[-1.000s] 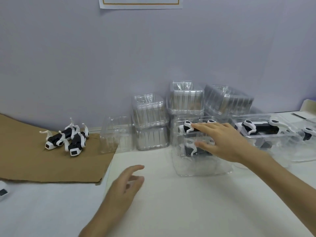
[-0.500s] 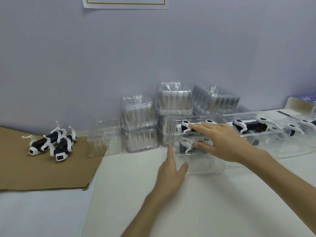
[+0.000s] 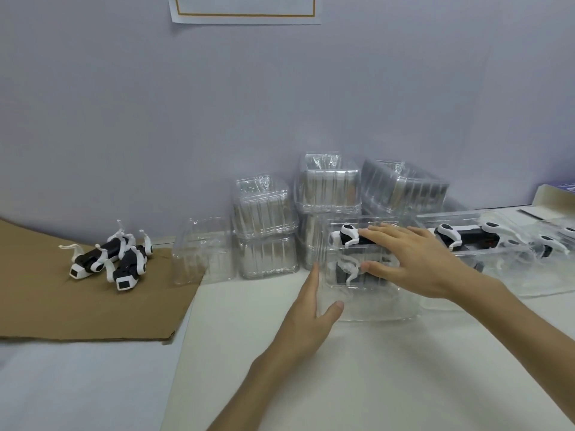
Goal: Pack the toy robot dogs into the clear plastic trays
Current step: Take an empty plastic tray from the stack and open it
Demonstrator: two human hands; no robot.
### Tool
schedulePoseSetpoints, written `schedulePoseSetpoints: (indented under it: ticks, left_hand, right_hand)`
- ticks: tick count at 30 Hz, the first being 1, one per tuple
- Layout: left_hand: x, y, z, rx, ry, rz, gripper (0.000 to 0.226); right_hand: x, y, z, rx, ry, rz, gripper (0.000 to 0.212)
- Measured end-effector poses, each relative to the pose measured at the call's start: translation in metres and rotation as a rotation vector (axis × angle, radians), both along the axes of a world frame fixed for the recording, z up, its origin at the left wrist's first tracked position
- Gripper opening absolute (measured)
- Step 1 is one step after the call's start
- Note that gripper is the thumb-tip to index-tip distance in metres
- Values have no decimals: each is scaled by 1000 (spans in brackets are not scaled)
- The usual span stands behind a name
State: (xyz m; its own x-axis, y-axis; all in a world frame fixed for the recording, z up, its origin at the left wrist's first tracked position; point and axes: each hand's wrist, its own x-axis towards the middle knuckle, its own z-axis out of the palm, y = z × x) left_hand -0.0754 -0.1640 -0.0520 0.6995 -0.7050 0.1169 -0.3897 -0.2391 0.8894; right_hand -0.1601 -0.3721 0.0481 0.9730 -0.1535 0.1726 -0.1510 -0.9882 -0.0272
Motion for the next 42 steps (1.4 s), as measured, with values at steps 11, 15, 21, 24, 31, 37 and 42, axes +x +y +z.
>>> schedulePoseSetpoints:
  ticks: [11,15,21,24,31,37,42]
  left_hand:
    - [27,142,-24,709,-515,296,61]
    - [29,148,-29,619,-511,307,55]
    - [36,153,-28,482,-521,360,44]
    - [62,159,-11,254,-501,499,21]
    - [161,206,3,204,-466,959,36]
    - [203,225,4,106,-312,887,41]
    - [214,217,7,134,-337,948,9]
  right_hand:
    - [-1,114,-75,177,-135,331,51]
    - [36,142,-110,218,86,257,57]
    - [43,140,-132,156,115,254,59]
    - [44,141,-131,180,111,244,58]
    - [43,143,-123,252,90,236,58]
    - [47,143,-122,276,72,232,56]
    - [48,141,-124,290,58,238,56]
